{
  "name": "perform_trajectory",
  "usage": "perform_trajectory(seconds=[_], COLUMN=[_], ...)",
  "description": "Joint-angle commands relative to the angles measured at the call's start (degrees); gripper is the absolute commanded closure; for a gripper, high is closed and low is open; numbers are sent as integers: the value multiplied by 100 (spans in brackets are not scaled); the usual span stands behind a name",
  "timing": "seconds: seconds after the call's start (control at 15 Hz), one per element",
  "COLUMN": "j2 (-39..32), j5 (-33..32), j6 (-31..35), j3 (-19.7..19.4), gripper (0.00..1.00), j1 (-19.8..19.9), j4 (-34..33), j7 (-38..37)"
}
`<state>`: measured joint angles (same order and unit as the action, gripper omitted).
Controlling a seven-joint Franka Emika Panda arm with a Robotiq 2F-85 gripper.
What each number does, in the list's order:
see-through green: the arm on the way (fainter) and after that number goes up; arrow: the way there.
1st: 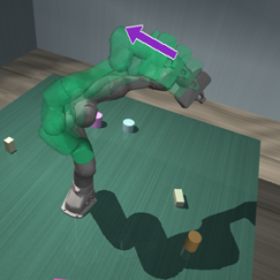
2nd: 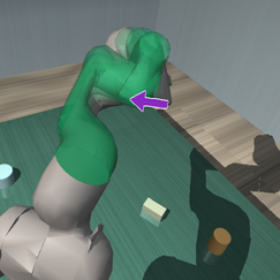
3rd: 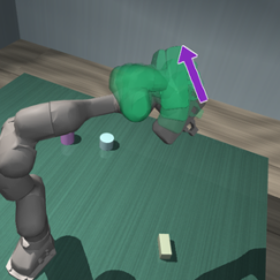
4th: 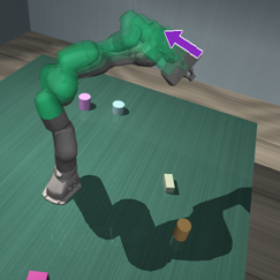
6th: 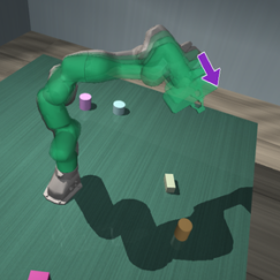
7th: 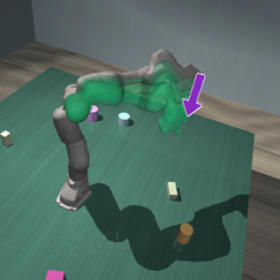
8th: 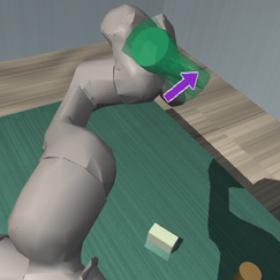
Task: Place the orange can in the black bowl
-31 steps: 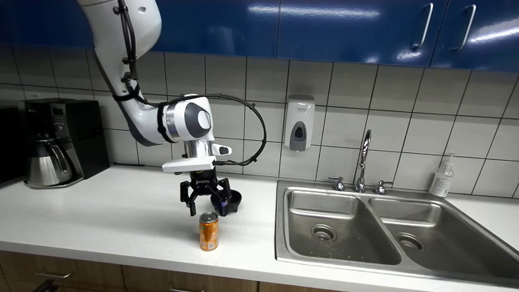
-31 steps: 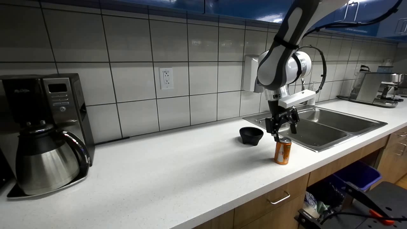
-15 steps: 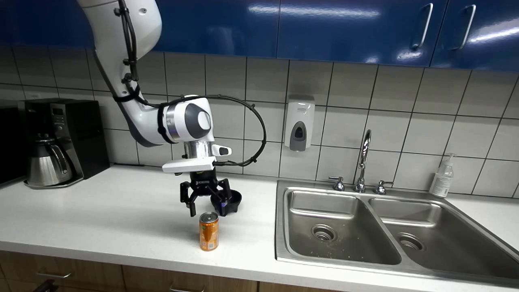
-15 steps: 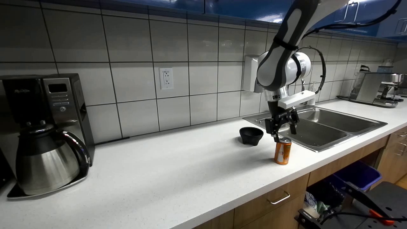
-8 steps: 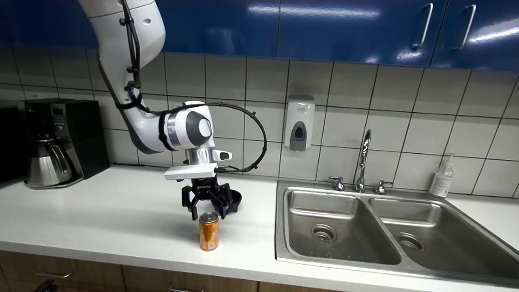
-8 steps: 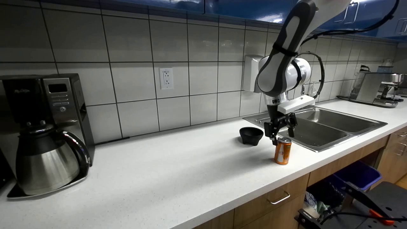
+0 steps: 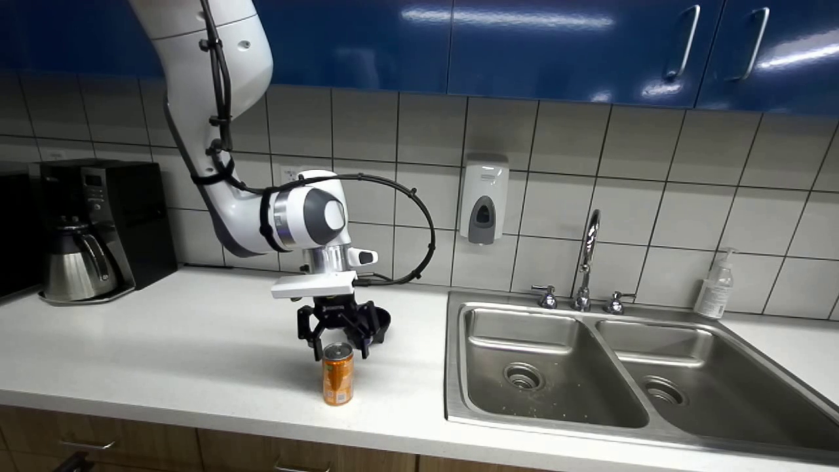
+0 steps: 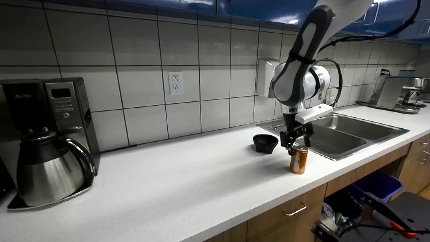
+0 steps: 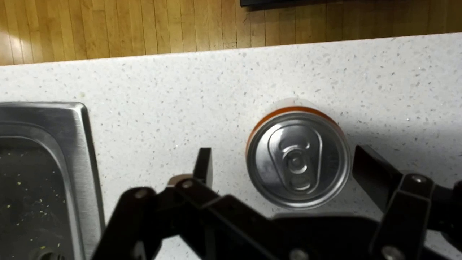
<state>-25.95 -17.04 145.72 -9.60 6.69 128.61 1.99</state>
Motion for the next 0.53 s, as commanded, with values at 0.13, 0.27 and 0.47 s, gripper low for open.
perform_trajectory(seconds=[0.13, 0.27, 0.47], j2=[23, 22, 23], j5=[26, 29, 29], j6=[195, 229, 278], j3=[21, 34, 29], gripper=[0, 0, 0], j1=[44, 43, 43], j4=[107, 150, 209], j7=[293, 347, 375])
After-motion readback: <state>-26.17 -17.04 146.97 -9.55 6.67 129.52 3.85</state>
